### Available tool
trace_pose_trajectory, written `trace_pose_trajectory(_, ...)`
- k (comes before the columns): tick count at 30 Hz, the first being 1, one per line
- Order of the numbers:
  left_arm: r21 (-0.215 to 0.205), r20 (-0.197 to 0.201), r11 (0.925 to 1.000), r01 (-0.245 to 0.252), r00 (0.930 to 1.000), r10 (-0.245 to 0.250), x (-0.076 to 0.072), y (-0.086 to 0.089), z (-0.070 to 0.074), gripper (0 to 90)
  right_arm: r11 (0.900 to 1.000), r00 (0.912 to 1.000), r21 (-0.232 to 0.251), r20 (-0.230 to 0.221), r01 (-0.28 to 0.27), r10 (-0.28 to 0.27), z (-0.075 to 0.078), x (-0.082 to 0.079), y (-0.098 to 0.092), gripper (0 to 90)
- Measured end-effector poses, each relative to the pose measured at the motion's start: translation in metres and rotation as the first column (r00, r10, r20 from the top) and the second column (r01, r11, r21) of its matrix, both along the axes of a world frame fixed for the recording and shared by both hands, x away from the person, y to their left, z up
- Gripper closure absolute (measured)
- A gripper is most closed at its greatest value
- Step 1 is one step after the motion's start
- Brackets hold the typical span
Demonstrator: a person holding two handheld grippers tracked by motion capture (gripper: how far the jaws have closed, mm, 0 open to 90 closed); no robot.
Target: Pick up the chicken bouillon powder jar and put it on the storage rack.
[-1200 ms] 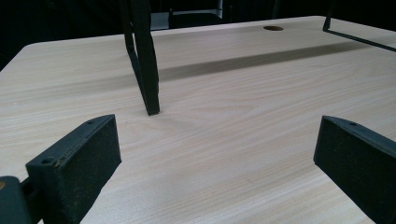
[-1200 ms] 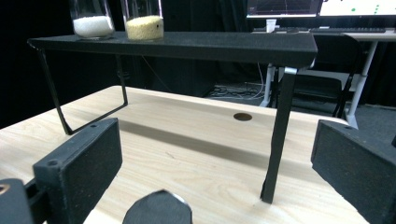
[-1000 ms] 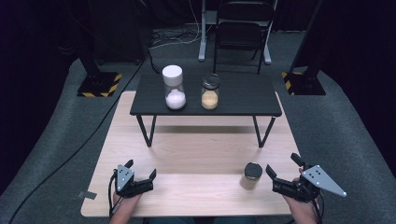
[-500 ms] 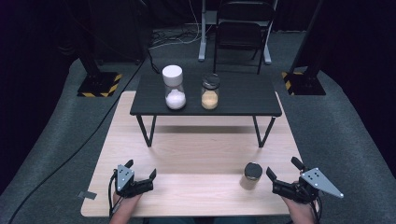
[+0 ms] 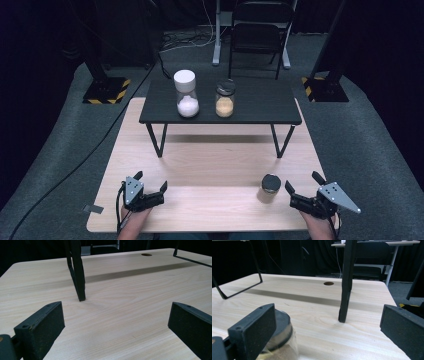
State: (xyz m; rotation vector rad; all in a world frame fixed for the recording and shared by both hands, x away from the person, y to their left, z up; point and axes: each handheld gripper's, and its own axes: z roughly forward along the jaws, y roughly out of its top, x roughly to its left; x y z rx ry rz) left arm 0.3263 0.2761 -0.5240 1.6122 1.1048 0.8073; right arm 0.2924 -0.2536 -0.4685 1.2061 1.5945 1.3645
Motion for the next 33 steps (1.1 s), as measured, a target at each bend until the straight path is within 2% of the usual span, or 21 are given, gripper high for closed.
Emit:
trace_pose_trajectory(12,0.000,0.000,1.0000,-0.001,1.0000,0.001,0.000,0.000,0.000,0.2,0.999,0.9985,-0.038,-0.050,0.019,-0.021,-0.022,0.006,0.002,0.0)
trace_pose_trajectory(18,0.001,0.001,1.0000,0.001,1.0000,-0.001,0.000,0.000,0.000,0.2,0.999,0.9964,-0.024,-0.081,0.024,-0.026,-0.035,0.009,0.002,0.0)
trace_pose_trajectory(33,-0.006,0.001,1.0000,0.002,1.0000,-0.002,0.000,0.000,0.000,0.2,0.998,0.9882,0.001,-0.142,0.060,-0.059,-0.051,0.016,-0.007,0.2)
